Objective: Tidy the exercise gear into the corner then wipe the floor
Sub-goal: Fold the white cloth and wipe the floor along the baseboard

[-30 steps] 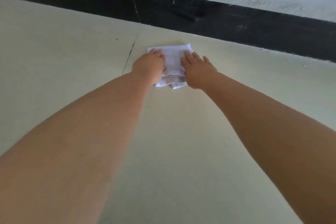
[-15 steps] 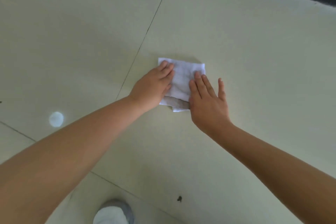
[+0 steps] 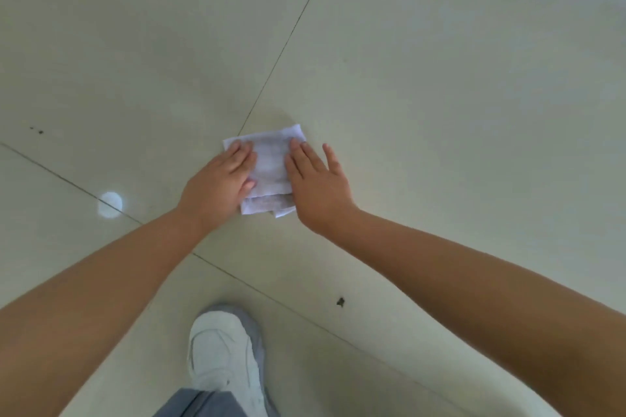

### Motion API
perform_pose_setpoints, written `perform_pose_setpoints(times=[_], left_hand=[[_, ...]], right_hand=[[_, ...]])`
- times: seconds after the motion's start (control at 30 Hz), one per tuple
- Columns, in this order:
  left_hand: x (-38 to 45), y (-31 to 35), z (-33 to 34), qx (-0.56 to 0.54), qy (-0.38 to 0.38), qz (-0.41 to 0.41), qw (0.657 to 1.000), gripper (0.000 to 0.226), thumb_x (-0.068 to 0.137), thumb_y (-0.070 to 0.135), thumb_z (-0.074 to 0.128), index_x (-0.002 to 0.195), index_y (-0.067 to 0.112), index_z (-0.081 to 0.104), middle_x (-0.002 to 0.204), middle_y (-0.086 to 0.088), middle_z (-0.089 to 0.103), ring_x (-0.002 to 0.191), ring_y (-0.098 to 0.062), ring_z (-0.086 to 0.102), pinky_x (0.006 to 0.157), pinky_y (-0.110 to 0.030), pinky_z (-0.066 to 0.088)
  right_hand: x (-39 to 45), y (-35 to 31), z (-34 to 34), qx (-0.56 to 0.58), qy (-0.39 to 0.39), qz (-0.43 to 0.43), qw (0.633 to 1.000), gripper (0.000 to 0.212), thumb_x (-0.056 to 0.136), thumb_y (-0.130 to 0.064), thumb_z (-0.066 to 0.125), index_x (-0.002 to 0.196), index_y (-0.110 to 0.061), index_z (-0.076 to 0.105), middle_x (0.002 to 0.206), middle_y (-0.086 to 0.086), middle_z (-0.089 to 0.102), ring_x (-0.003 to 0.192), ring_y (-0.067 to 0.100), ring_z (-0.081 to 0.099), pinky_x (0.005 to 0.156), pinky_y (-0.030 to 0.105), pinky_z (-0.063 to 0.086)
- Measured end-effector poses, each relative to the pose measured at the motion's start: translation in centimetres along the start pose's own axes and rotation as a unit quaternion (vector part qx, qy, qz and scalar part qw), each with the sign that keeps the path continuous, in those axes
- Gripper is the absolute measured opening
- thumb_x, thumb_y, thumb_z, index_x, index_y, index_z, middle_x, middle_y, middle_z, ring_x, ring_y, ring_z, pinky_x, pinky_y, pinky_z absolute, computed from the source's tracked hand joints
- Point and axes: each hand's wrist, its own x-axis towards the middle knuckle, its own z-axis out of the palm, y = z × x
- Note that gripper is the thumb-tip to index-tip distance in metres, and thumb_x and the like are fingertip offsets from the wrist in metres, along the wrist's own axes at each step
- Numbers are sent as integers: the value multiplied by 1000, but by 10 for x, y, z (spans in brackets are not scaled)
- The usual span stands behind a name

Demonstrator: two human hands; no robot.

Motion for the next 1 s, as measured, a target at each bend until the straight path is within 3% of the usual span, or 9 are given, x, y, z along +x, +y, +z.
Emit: perform_pose_setpoints(times=[0.07, 0.13, 0.17, 0.23, 0.37, 0.47, 0.53, 0.7, 1.0], left_hand=[[-27, 6, 11, 9, 16, 18, 1000, 49, 79, 20, 40, 97, -15, 69, 102, -30, 70, 89, -45, 70, 86, -36, 53], [-44, 21, 18, 7, 61, 54, 997, 50, 92, 23, 36, 98, -13, 70, 102, -27, 71, 91, -41, 70, 111, -23, 31], [-47, 32, 20, -4, 94, 79, 992, 54, 97, 25, 32, 97, -12, 71, 102, -25, 72, 92, -38, 71, 114, -20, 23], [-44, 59, 20, -5, 124, 155, 980, 48, 92, 25, 39, 93, -8, 74, 97, -20, 74, 90, -34, 73, 103, -25, 41], [-12, 126, 7, 1, 71, 284, 956, 38, 75, 24, 53, 89, -1, 77, 91, -14, 76, 88, -28, 75, 69, -34, 62], [25, 178, -28, -33, 76, 262, 961, 51, 75, 21, 72, 117, -7, 64, 124, -20, 64, 118, -30, 62, 92, -31, 54], [47, 207, -53, -8, 10, 259, 966, 58, 96, 22, 49, 146, -2, 29, 155, -13, 27, 146, -23, 24, 115, -32, 28], [66, 252, -83, 59, -3, 300, 952, 54, 101, 21, 37, 149, 2, 21, 159, -8, 15, 149, -22, 11, 119, -32, 18], [40, 340, -70, 35, -24, 416, 908, 48, 103, 9, 14, 149, -1, 17, 159, -12, 13, 149, -24, 10, 119, -33, 12]], right_hand=[[-20, -19, 18, -17, -17, -28, 999, 64, 98, -20, 33, 149, 1, 1, 158, 18, -7, 148, 26, -4, 118, 41, -11], [-48, -19, 39, -44, 9, -55, 997, 65, 85, -23, 55, 141, 4, 34, 152, 23, 26, 144, 27, 26, 118, 43, 12], [-62, -13, 46, -61, 41, -54, 996, 64, 71, -25, 69, 127, 1, 56, 138, 21, 50, 132, 25, 47, 112, 44, 31], [-90, 6, 61, -103, 70, -58, 991, 53, 51, -23, 76, 101, -4, 74, 113, 13, 70, 110, 22, 66, 97, 46, 47], [-143, 55, 75, -106, 113, -24, 988, 35, 52, -14, 66, 86, -8, 67, 99, 11, 74, 100, 26, 70, 92, 55, 46], [-171, 97, 76, -123, 151, 50, 980, 22, 63, -8, 48, 85, -10, 46, 93, 11, 72, 94, 27, 72, 97, 57, 39], [-188, 123, 73, -127, 133, 112, 977, 30, 54, 0, 71, 81, -5, 60, 89, 14, 72, 87, 31, 72, 86, 67, 43], [-224, 144, 79, -84, 120, 221, 964, 45, 32, 7, 87, 73, 3, 70, 80, 19, 70, 76, 36, 71, 79, 70, 41], [-299, 122, 128, 26, 73, 390, 918, 45, 20, 2, 86, 60, -6, 69, 78, 14, 70, 67, 31, 70, 69, 50, 56]])
